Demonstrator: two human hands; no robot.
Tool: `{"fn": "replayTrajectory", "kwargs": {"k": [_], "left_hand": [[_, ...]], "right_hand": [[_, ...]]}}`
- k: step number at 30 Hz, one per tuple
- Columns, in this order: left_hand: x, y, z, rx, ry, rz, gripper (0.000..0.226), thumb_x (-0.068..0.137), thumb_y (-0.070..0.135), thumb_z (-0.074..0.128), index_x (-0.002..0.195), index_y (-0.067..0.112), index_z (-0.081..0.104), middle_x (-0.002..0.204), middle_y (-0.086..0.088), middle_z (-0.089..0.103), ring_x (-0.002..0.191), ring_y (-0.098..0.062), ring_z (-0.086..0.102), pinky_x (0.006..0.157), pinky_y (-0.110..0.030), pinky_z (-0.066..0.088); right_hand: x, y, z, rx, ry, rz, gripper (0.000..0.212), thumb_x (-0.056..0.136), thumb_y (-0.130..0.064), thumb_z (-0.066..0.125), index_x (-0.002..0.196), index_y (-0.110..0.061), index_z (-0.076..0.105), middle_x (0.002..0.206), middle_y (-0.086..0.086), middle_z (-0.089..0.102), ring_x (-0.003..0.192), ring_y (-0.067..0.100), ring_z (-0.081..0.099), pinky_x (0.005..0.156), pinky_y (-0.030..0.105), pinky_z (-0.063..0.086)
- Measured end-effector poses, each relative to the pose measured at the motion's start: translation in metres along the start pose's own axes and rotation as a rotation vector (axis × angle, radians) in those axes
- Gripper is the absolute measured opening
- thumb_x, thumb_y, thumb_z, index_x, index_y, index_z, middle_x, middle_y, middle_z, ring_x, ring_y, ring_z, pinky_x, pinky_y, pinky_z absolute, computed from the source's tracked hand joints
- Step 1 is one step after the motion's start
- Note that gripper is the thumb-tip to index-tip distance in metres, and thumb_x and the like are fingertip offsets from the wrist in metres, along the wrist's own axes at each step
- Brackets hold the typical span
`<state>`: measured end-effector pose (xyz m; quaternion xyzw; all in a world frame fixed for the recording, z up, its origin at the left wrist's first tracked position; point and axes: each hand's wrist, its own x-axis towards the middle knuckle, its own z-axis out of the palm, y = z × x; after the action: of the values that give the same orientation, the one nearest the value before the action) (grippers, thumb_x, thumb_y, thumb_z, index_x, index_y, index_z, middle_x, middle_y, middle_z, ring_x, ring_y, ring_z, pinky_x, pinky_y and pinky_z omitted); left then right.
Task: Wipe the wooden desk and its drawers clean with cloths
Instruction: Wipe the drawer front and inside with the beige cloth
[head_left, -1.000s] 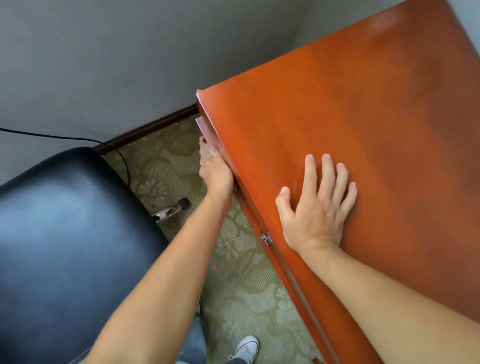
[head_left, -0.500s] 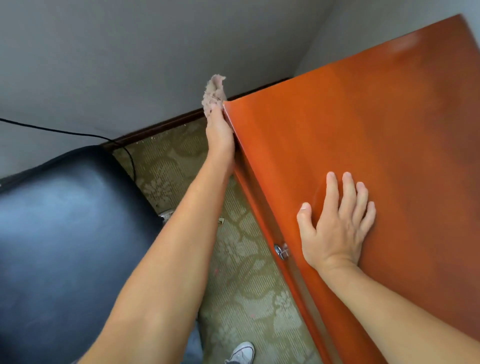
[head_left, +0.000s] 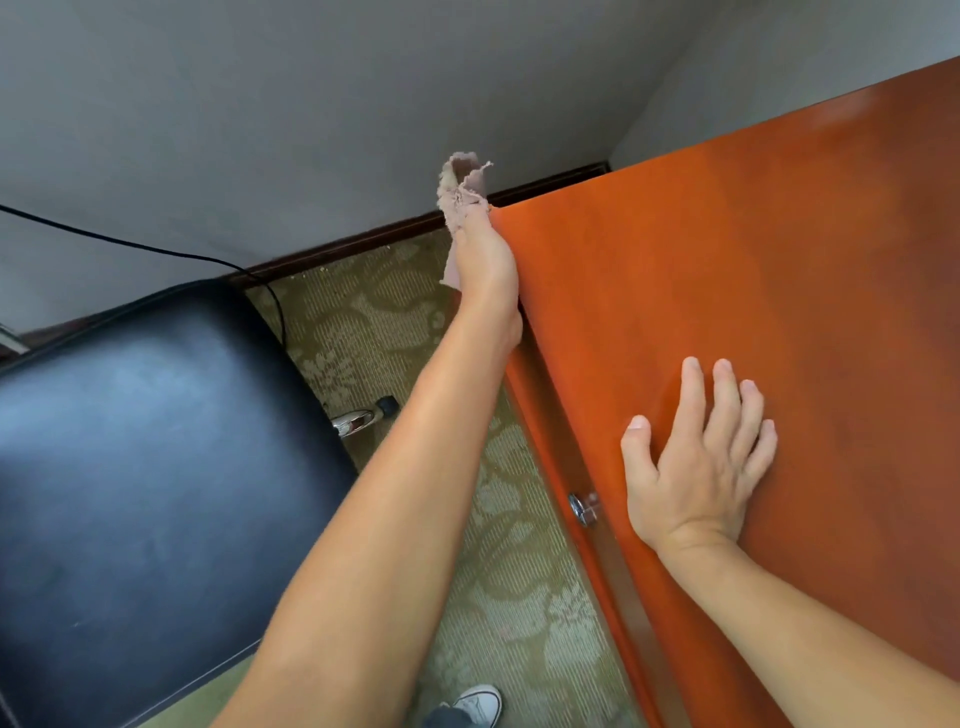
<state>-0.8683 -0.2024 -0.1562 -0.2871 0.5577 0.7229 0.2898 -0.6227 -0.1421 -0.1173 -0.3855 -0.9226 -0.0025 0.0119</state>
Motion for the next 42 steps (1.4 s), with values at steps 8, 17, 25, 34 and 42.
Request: {"fn": "replayTrajectory", "kwargs": {"k": [8,17,25,34,42], "left_hand": [[-0.078,-0.033,-0.010,-0.060,-0.080,-0.058,0.058,0.099,0.055,0.046,0.144,0.019,0.052,0.130,-0.004,0.067,0.122,-0.026,0.063,0.113,-0.048,0.046],[-0.072,-0.050,-0.018,0.047,-0.043,0.044,0.070,0.085,0.065,0.047,0.138,0.021,0.062,0.136,-0.003,0.068,0.128,-0.020,0.063,0.115,-0.049,0.045],[-0.104,-0.098,-0.038,0.060,-0.107,-0.082,0.096,0.076,0.090,0.042,0.131,0.013,0.061,0.133,-0.003,0.068,0.126,-0.018,0.062,0.115,-0.050,0.044],[-0.151,-0.090,-0.036,0.223,-0.198,0.068,0.036,0.113,0.041,0.027,0.137,0.027,0.049,0.113,0.017,0.055,0.107,-0.001,0.052,0.101,-0.025,0.035],[-0.171,-0.164,-0.068,0.325,-0.275,0.024,0.045,0.113,0.047,0.024,0.132,0.025,0.058,0.129,0.008,0.062,0.124,-0.002,0.057,0.108,-0.022,0.041]], "right_hand": [[-0.001,0.001,0.001,0.014,0.012,-0.002,0.073,0.093,-0.048,0.037,0.158,-0.017,0.029,0.165,0.012,0.025,0.153,0.037,0.017,0.121,0.062,0.014],[-0.001,0.002,0.001,-0.003,0.010,-0.007,0.073,0.093,-0.049,0.036,0.158,-0.017,0.029,0.165,0.013,0.025,0.153,0.037,0.017,0.121,0.062,0.013],[-0.001,0.001,0.001,-0.014,0.006,-0.015,0.073,0.094,-0.051,0.033,0.159,-0.018,0.027,0.166,0.013,0.024,0.153,0.038,0.016,0.121,0.062,0.014],[0.000,0.000,0.002,-0.006,0.017,-0.019,0.073,0.093,-0.052,0.030,0.159,-0.019,0.029,0.165,0.012,0.026,0.152,0.038,0.017,0.120,0.063,0.015],[-0.003,0.000,0.005,0.013,0.022,-0.013,0.075,0.092,-0.055,0.028,0.159,-0.021,0.028,0.166,0.010,0.024,0.153,0.037,0.016,0.120,0.063,0.013]]}}
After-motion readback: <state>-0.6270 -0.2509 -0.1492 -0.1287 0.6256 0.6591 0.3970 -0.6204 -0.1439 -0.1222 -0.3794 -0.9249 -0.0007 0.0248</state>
